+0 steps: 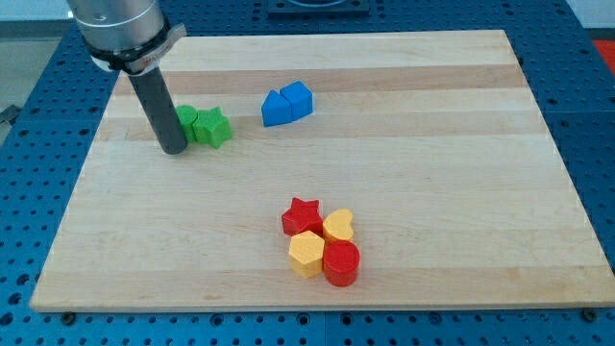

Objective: Move green star left to the blue triangle

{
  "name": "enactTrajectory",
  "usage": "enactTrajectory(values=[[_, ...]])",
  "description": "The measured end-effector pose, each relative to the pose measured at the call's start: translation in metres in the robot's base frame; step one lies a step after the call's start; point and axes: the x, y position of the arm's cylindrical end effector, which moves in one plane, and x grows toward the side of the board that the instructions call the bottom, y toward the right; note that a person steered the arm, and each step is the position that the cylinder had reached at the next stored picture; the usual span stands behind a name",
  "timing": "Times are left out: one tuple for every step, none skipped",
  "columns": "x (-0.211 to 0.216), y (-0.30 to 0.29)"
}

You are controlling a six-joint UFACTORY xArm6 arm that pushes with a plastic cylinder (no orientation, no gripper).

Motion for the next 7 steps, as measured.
enactTrajectory(values=[[-0.017,0.001],[-0.02,0.001],[-0.005,0.001],[0.004,0.001],[0.005,0.004],[0.002,0.022],[-0.01,0.048]])
